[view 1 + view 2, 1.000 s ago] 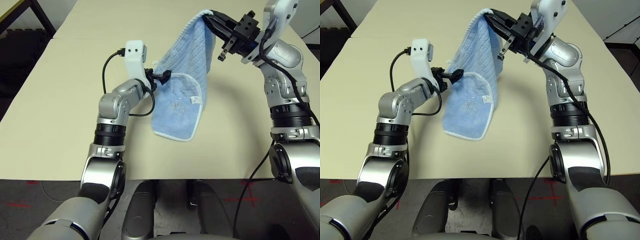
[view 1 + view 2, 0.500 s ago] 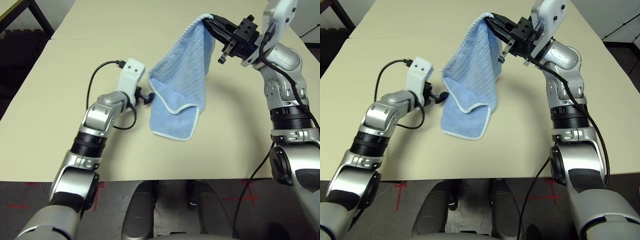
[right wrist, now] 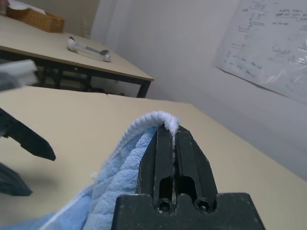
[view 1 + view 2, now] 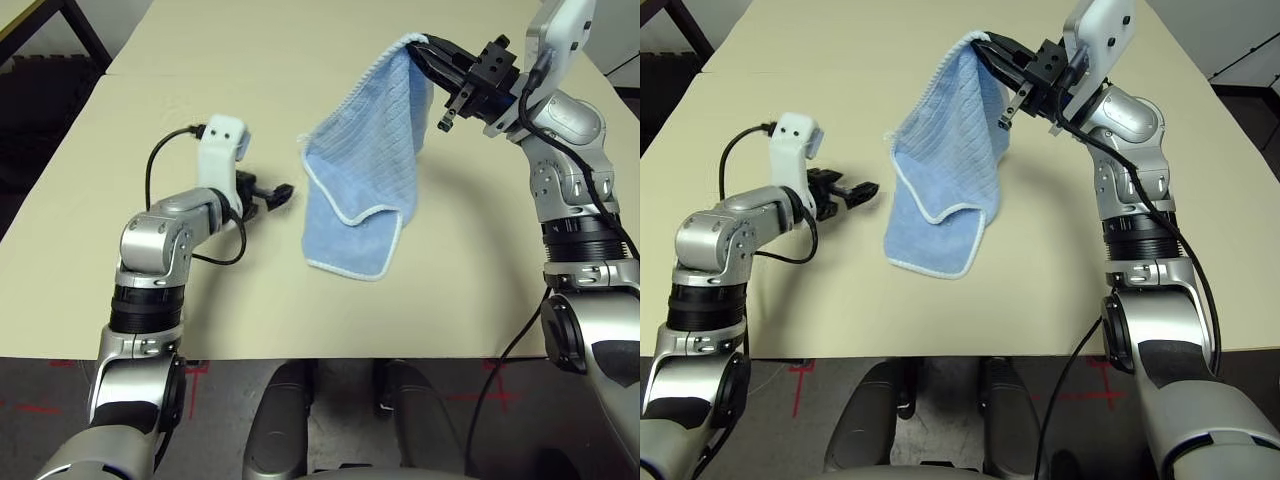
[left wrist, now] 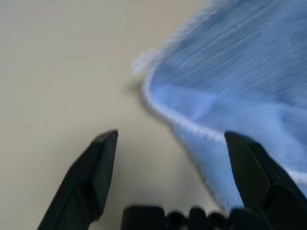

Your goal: Fold the towel and set it aside.

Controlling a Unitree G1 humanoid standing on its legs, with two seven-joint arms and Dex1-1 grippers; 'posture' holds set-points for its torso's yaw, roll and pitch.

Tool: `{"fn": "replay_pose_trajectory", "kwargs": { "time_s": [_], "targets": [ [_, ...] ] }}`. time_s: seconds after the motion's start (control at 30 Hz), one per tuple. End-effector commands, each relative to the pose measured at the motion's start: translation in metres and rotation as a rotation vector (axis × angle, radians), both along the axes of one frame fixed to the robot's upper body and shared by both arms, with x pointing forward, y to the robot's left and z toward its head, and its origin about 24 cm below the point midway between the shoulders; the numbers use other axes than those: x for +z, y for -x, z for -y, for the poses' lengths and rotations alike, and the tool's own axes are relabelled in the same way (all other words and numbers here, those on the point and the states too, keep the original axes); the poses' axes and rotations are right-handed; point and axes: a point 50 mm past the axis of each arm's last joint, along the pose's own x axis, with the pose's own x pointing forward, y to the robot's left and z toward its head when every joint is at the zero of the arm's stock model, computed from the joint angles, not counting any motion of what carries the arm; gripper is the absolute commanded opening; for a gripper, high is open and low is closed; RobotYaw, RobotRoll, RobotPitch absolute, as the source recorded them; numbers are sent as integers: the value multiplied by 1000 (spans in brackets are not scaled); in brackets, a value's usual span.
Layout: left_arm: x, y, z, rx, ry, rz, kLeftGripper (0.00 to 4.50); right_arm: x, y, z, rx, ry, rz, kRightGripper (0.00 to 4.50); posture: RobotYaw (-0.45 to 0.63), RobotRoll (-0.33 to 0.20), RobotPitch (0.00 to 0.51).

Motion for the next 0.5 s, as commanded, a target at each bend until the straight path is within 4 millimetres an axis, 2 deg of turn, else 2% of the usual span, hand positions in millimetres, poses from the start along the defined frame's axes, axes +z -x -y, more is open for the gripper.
{"fn": "replay_pose_trajectory", "kwargs": {
  "time_s": [0.03,0.37,0.5],
  "targets": [
    [-8,18,24,-165,-64,75,4500,-1,0,2,-6,5,-4,62,76,0,235],
    [-27,38,44,-344,-240,166,4500,-2,0,3,-12,7,-12,62,74,0,238],
    [-31,38,50,-348,-224,163,4500,-2,0,3,-14,8,-13,62,71,0,238]
  ]
}}
